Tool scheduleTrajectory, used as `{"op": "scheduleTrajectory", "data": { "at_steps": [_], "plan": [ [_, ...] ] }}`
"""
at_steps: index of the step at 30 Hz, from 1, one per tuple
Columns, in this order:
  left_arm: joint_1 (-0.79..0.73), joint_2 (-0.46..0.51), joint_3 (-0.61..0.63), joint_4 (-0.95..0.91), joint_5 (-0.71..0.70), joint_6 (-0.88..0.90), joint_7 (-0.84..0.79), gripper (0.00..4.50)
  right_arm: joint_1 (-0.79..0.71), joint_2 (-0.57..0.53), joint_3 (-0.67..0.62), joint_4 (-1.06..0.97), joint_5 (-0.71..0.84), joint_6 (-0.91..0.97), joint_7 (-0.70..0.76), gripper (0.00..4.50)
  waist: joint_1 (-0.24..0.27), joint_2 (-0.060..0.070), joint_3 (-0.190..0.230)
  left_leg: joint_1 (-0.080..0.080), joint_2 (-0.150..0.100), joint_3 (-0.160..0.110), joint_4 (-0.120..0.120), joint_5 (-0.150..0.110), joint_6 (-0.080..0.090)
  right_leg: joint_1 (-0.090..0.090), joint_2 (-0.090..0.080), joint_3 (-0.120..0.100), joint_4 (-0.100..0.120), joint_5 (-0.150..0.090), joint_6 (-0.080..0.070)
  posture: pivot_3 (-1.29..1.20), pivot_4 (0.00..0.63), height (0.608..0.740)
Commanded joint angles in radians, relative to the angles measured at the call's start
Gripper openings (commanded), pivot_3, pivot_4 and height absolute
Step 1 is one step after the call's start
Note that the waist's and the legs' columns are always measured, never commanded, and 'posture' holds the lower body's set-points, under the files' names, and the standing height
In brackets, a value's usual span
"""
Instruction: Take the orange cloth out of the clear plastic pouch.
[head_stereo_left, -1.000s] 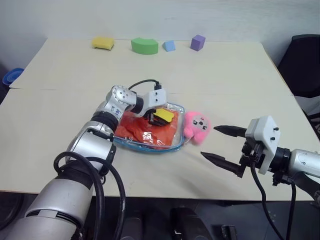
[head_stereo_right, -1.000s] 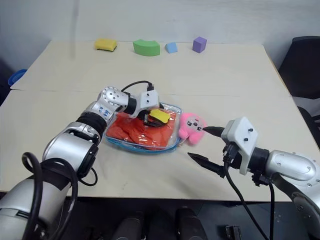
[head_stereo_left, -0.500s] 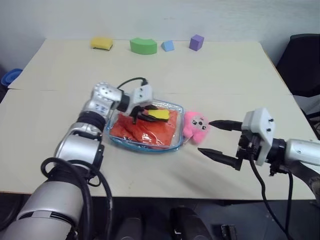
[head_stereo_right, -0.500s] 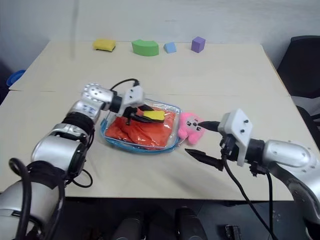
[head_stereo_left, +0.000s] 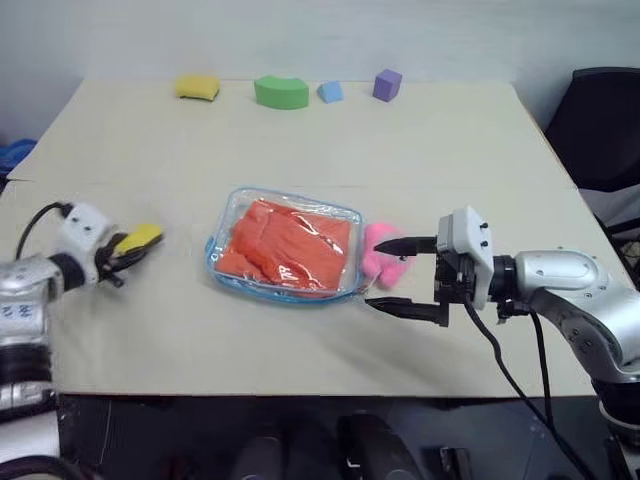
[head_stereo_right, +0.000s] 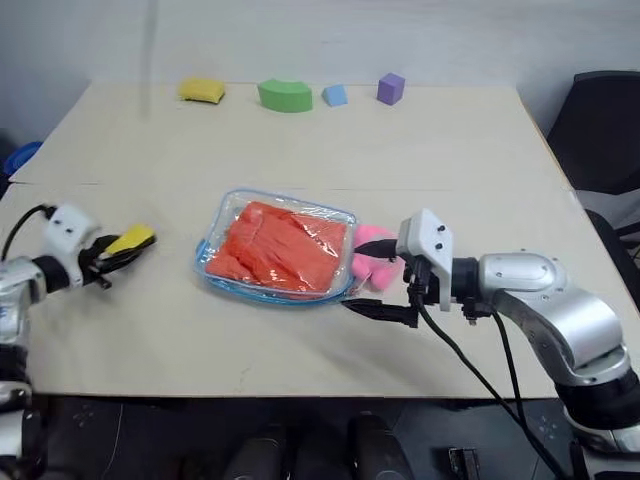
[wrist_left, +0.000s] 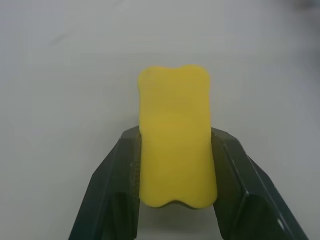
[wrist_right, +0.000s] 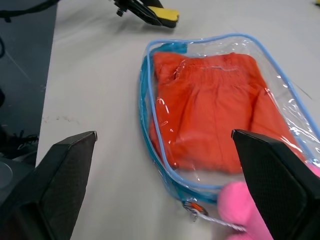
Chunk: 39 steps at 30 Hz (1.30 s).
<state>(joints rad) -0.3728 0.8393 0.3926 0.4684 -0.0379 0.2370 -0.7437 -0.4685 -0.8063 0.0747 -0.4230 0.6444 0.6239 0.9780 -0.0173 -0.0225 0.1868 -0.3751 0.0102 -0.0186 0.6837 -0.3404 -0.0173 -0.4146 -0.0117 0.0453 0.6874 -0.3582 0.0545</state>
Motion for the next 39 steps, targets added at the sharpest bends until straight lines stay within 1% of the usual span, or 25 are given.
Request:
{"op": "scheduleTrajectory", "data": {
  "at_steps": [1,5,7,8,12,14,18,21,23,25,27,28,29,31,34,37,39],
  "plan": [
    [0.071,-0.015,0.100,-0.089,-0.037,0.076,0.133,1.47,-0.032,0.016,0.019,0.036,-0.028,-0.046,0.053,4.50,0.013,0.000,0.000,0.000,0.000,0.000,0.000,0.000,0.000,0.000,0.000,0.000,-0.002,0.000,0.000,0.00,0.150,0.740],
    [0.146,-0.035,0.133,-0.128,-0.051,0.111,0.208,1.47,-0.052,0.023,0.031,0.062,-0.043,-0.058,0.096,4.50,0.018,-0.001,-0.001,0.000,0.000,-0.001,0.000,0.000,0.001,0.001,-0.001,-0.001,-0.004,0.000,0.000,0.00,0.150,0.740],
    [0.167,-0.043,0.155,-0.141,-0.074,0.126,0.228,2.17,-0.060,0.023,0.027,0.073,-0.047,-0.058,0.114,4.50,0.015,-0.001,-0.001,0.000,0.000,-0.001,0.000,-0.001,0.001,0.001,0.000,-0.001,-0.004,0.000,0.000,0.00,0.150,0.740],
    [0.174,-0.043,0.159,-0.149,-0.084,0.130,0.232,2.38,-0.062,0.023,0.025,0.076,-0.049,-0.058,0.120,4.50,0.014,-0.001,-0.001,0.000,0.000,-0.001,0.000,-0.001,0.001,0.001,0.000,-0.001,-0.004,0.000,0.000,0.00,0.150,0.740],
    [0.197,-0.021,0.171,-0.195,-0.110,0.160,0.234,3.53,-0.056,0.011,0.003,0.077,-0.047,-0.052,0.140,4.50,0.010,-0.001,-0.001,0.000,0.000,-0.001,-0.001,-0.001,0.000,0.001,0.000,-0.001,-0.004,0.000,0.000,0.00,0.150,0.740],
    [0.205,-0.002,0.204,-0.235,-0.146,0.196,0.211,4.08,-0.044,0.002,-0.014,0.067,-0.043,-0.044,0.137,4.50,0.010,-0.001,-0.001,0.000,0.000,-0.001,-0.001,-0.001,0.000,0.001,0.000,-0.001,-0.004,0.000,0.000,0.00,0.150,0.740],
    [0.221,0.053,0.287,-0.391,-0.290,0.302,0.093,4.08,-0.005,-0.022,-0.065,0.029,-0.017,-0.017,0.127,4.50,0.011,-0.002,-0.001,0.000,0.000,-0.001,-0.002,-0.001,0.000,0.001,0.000,-0.001,-0.005,0.000,0.000,0.00,0.150,0.740],
    [0.270,0.124,0.281,-0.603,-0.447,0.367,-0.115,4.08,0.047,-0.050,-0.124,-0.023,0.021,0.019,0.115,4.50,0.013,-0.002,-0.001,0.000,0.000,-0.001,-0.002,-0.001,0.000,0.002,0.000,-0.001,-0.006,0.000,0.000,0.00,0.150,0.740],
    [0.275,0.178,0.202,-0.694,-0.498,0.378,-0.221,4.08,0.081,-0.067,-0.154,-0.058,0.040,0.038,0.107,4.50,0.016,-0.001,-0.001,0.000,0.000,-0.001,-0.002,-0.001,0.000,0.003,-0.001,-0.001,-0.007,0.000,0.000,0.00,0.150,0.740],
    [0.235,0.216,0.081,-0.720,-0.477,0.340,-0.274,4.08,0.109,-0.078,-0.175,-0.088,0.055,0.053,0.097,4.50,0.016,0.000,-0.001,0.002,0.000,-0.001,-0.003,-0.001,-0.001,0.005,-0.001,-0.002,-0.008,0.000,0.000,0.00,0.150,0.740],
    [0.148,0.244,-0.128,-0.689,-0.344,0.182,-0.347,4.08,0.145,-0.083,-0.203,-0.122,0.067,0.067,0.072,4.50,0.015,0.002,-0.001,0.005,0.000,0.000,-0.004,-0.001,0.000,0.007,-0.001,-0.001,-0.008,0.000,0.000,0.00,0.150,0.740],
    [0.102,0.246,-0.211,-0.656,-0.285,0.113,-0.375,4.08,0.157,-0.083,-0.212,-0.134,0.072,0.072,0.059,4.50,0.013,0.002,0.000,0.005,0.000,-0.001,-0.004,-0.001,-0.001,0.007,-0.001,-0.001,-0.008,0.000,0.000,0.00,0.150,0.740],
    [0.045,0.235,-0.291,-0.606,-0.224,0.035,-0.399,4.08,0.170,-0.084,-0.222,-0.148,0.075,0.076,0.047,4.50,0.013,0.002,0.000,0.005,0.000,0.000,-0.004,-0.001,-0.001,0.007,0.000,-0.001,-0.008,0.000,0.000,0.00,0.150,0.740],
    [-0.069,0.194,-0.406,-0.472,-0.120,-0.113,-0.417,4.08,0.187,-0.081,-0.238,-0.171,0.085,0.087,0.021,4.50,0.007,0.002,0.000,0.004,0.000,0.000,-0.004,-0.001,-0.001,0.005,0.002,0.000,-0.007,0.000,0.000,0.00,0.150,0.740],
    [-0.216,0.133,-0.520,-0.250,0.003,-0.327,-0.430,4.08,0.214,-0.080,-0.258,-0.208,0.104,0.102,-0.017,4.50,0.001,0.002,0.000,0.003,0.000,0.001,-0.004,0.000,-0.001,0.004,0.003,0.000,-0.006,0.000,0.000,0.00,0.150,0.740],
    [-0.313,0.082,-0.566,-0.081,0.058,-0.461,-0.428,4.08,0.243,-0.082,-0.273,-0.237,0.115,0.111,-0.047,4.50,-0.007,0.002,0.000,0.002,0.001,0.002,-0.003,-0.001,0.000,0.003,0.003,0.001,-0.006,0.000,0.000,0.00,0.150,0.740],
    [-0.356,0.059,-0.584,0.000,0.083,-0.531,-0.432,4.08,0.261,-0.084,-0.283,-0.250,0.118,0.114,-0.065,4.50,-0.010,0.002,0.000,0.001,0.001,0.002,-0.002,-0.001,0.000,0.002,0.003,0.000,-0.006,0.000,0.000,0.00,0.150,0.740]
  ]
}}
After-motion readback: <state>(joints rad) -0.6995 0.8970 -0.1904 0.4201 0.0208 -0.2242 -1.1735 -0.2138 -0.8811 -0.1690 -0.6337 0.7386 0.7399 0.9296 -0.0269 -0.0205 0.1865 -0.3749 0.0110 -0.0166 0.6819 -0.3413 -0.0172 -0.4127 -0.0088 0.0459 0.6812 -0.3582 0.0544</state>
